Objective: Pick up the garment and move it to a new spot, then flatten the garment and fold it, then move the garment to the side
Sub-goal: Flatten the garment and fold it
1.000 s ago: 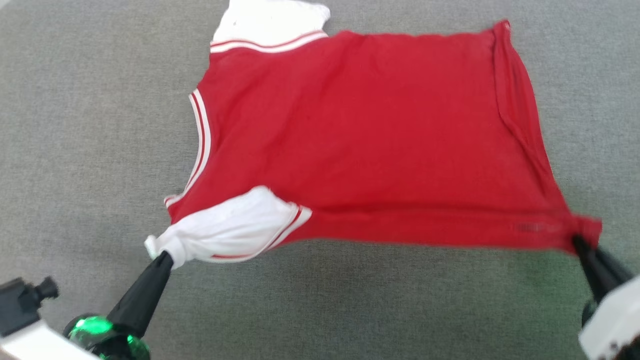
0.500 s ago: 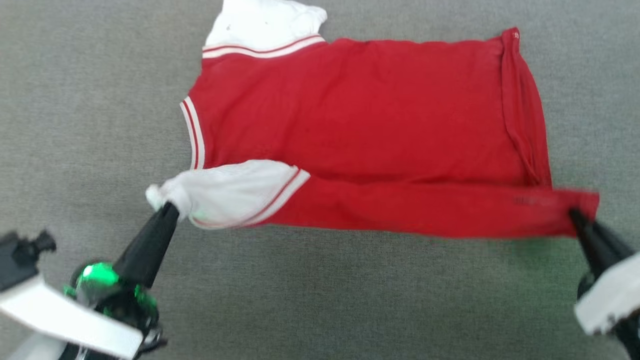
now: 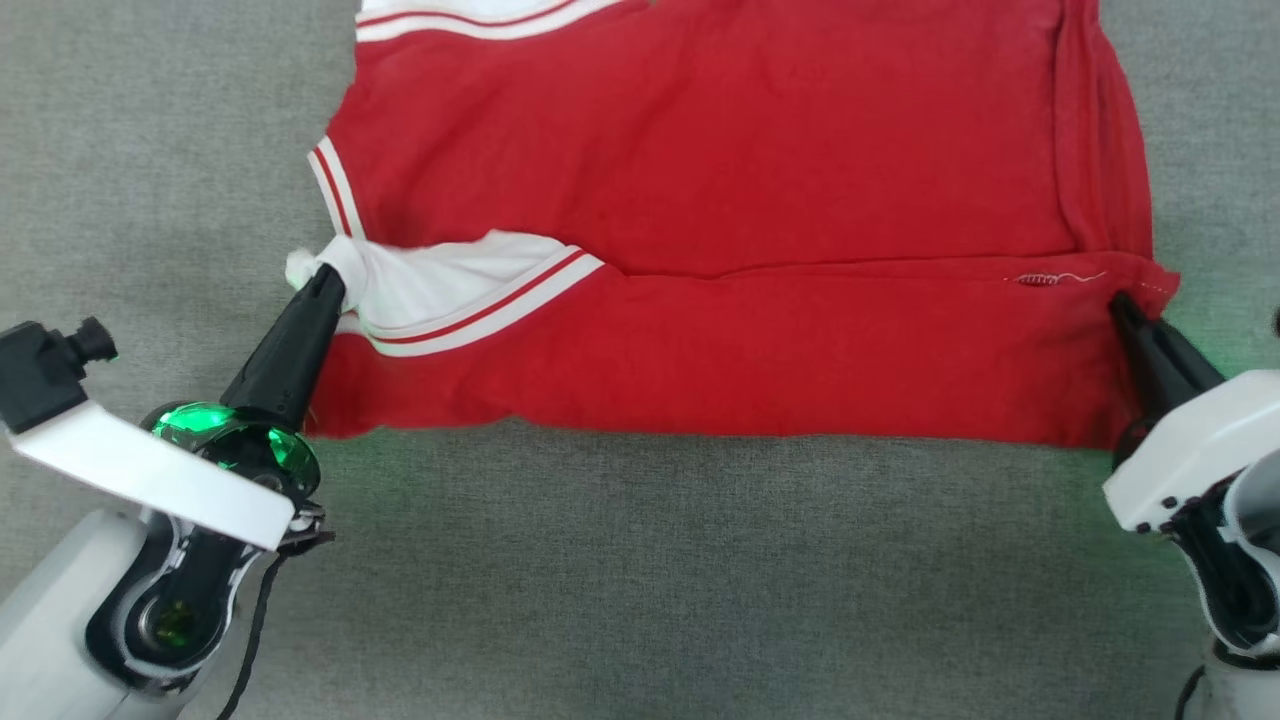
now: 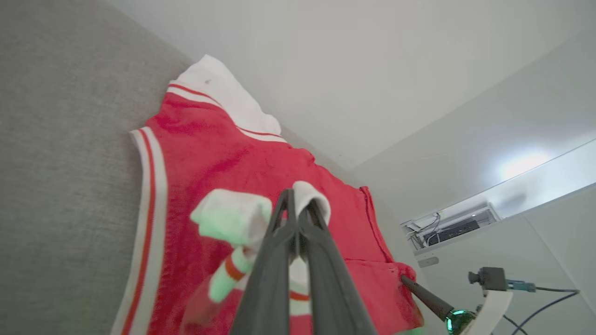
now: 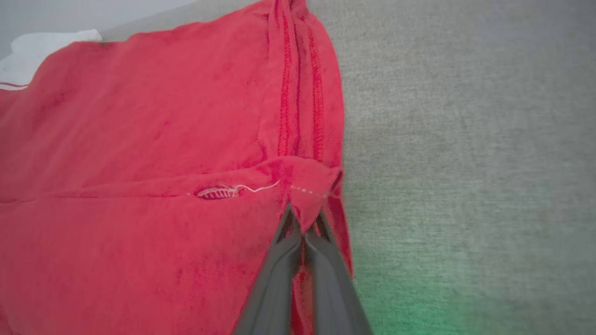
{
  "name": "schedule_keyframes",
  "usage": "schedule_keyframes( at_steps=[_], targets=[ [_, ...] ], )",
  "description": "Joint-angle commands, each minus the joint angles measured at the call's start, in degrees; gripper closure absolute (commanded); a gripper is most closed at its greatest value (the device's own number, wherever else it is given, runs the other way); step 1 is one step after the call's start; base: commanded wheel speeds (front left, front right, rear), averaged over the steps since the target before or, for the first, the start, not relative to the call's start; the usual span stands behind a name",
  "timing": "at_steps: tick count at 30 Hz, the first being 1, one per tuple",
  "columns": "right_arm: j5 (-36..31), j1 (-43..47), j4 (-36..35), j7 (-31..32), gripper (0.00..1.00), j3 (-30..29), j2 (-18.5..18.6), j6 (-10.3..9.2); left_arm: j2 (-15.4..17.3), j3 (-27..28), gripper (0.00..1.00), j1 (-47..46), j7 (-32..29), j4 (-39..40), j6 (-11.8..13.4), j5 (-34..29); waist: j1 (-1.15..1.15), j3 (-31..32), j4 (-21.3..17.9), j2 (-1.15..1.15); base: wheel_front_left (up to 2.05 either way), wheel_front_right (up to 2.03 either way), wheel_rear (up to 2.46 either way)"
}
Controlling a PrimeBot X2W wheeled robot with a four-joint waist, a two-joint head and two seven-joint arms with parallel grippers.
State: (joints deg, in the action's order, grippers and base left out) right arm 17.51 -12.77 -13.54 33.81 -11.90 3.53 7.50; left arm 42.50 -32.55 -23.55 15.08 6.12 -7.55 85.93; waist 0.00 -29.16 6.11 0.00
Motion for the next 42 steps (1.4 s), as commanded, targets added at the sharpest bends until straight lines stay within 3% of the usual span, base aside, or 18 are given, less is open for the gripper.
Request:
schedule_keyframes(
  at_steps=[1, 11, 12, 13, 14, 16, 17, 22, 27, 34, 38, 42],
  targets=[
    [-0.54, -0.68, 0.84, -1.02, 1.00, 0.21, -0.24, -0.03, -0.61, -0.32, 1.00, -1.35, 0.08, -1.66, 0.14, -0.74, 0.00, -0.63, -0.06, 0.00, 0.00, 0.00, 0.00],
    [-1.14, -1.86, 5.18, -4.51, 1.00, 1.22, -0.57, -0.04, -0.38, -4.14, 1.00, -4.73, 0.09, -11.28, 0.14, -3.54, 0.00, -1.04, -0.64, 0.00, 0.00, 0.00, 0.00],
    [-1.08, -1.84, 5.59, -4.95, 1.00, 1.24, -0.56, -0.03, -0.04, -4.58, 0.88, -5.21, 0.09, -12.50, 0.14, -4.51, 0.00, -0.75, -0.69, 0.00, 0.00, 0.00, 0.00],
    [-1.10, -1.81, 6.06, -5.49, 0.85, 1.35, -0.58, -0.04, 0.00, -4.93, 0.46, -5.77, 0.09, -13.39, 0.14, -5.63, 0.00, -0.37, -0.78, 0.00, 0.00, 0.00, 0.00],
    [-1.26, -1.56, 6.39, -6.09, 0.58, 1.31, -0.59, -0.04, -0.27, -5.52, 0.00, -5.87, 0.09, -13.97, 0.14, -6.18, 0.00, 0.23, -0.78, 0.00, 0.00, 0.00, 0.00],
    [-1.59, -0.83, 6.95, -7.07, 0.05, 1.25, -0.54, -0.04, 0.48, -5.90, 0.00, -6.23, 0.09, -14.80, 0.14, -7.45, 0.00, 1.37, -0.78, 0.00, 0.00, 0.00, 0.00],
    [-1.72, -0.55, 7.07, -7.46, 0.00, 1.37, -0.56, -0.03, 0.89, -6.00, 0.00, -6.37, 0.09, -15.05, 0.14, -7.96, 0.00, 2.01, -0.75, 0.00, 0.00, 0.00, 0.00],
    [-2.02, 0.39, 6.19, -9.28, 0.00, 1.34, -0.49, -0.03, 5.44, -6.76, 0.00, -7.43, 0.09, -14.75, 0.14, -11.61, 0.00, 5.26, -0.80, 0.00, 0.00, 0.00, 0.00],
    [-2.05, 0.55, 5.17, -10.66, 0.00, 1.70, -0.33, -0.03, 13.60, -11.54, 0.00, -9.70, -2.73, -13.49, 0.14, -13.29, 0.00, 7.21, -1.05, 0.00, 0.00, 0.00, 0.00],
    [-2.15, 0.79, 4.47, -11.69, 0.00, 3.37, -0.38, -0.03, 20.70, -18.96, 0.00, -11.57, -22.87, -9.88, 0.14, -5.87, 0.00, 7.93, -2.28, 0.00, 0.00, 0.00, 0.00],
    [-1.59, 0.36, 4.79, -12.44, 0.00, 4.20, -0.47, -0.03, 20.90, -21.81, 0.00, -13.03, -33.42, -10.29, 0.14, -1.08, 0.00, 6.99, -3.89, 0.00, 0.00, 0.00, 0.00],
    [-1.35, -0.82, 5.34, -13.27, 0.00, 4.95, -0.60, -0.03, 20.59, -23.46, 0.00, -14.89, -40.05, -12.33, 0.14, 0.49, 0.00, 5.68, -5.80, 0.00, 0.00, 0.00, 0.00]
  ],
)
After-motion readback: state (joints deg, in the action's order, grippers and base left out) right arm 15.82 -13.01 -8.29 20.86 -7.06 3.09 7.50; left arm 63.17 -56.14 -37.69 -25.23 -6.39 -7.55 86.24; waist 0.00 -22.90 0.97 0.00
